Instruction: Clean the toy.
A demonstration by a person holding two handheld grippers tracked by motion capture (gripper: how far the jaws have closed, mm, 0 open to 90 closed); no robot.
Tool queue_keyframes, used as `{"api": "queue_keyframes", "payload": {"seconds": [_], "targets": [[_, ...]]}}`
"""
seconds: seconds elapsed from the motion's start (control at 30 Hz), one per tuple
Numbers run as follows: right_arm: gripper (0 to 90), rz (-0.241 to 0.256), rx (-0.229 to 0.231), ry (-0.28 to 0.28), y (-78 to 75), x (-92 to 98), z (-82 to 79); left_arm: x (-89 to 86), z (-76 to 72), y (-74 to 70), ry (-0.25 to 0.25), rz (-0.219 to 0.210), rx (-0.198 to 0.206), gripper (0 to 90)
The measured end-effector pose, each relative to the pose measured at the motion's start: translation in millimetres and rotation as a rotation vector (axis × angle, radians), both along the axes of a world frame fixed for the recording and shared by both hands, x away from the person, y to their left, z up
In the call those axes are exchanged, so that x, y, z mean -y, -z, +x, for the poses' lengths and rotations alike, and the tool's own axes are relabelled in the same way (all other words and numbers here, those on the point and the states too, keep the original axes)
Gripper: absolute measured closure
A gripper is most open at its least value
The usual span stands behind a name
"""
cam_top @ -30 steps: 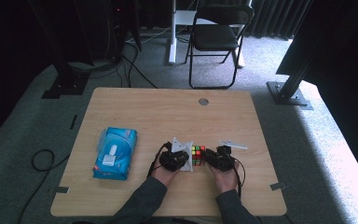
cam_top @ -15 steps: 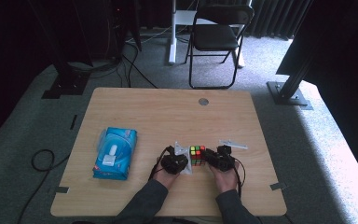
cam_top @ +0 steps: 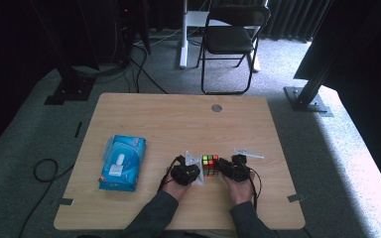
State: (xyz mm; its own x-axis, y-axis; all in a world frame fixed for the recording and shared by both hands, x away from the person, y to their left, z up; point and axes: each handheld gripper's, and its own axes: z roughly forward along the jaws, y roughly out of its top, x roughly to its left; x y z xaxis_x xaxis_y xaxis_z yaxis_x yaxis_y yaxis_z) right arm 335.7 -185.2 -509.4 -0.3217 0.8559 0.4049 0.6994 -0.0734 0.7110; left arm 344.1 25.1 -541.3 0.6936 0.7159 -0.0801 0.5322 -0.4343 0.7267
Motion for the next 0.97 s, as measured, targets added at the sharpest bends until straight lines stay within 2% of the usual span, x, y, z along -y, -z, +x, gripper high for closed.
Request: {"api": "queue_keyframes", "payload": {"seconds": [0.2, 0.43, 0.83, 0.97], "targets": [[63.4, 0.010, -0.001, 0.008, 0.6, 2.9, -0.4, -9.5, 0.6, -3.3, -0.020, -0.010, 0.004, 85.6], [63.2, 0.010, 0.029, 0.042, -4.5, 10.3, -2.3, -26.4, 1.0, -8.0, -0.053, -0.029, 0.014, 85.6], [62.9, 0.008, 0.024, 0.069, -5.1, 20.0, -1.1, -62.0, -1.9, -13.7, -0.119, -0.032, 0.032, 85.6], [62.9, 0.002, 0.018, 0.067, -3.7, 20.3, -0.4, -67.2, -1.7, -13.4, -0.132, -0.032, 0.030, 85.6]]}}
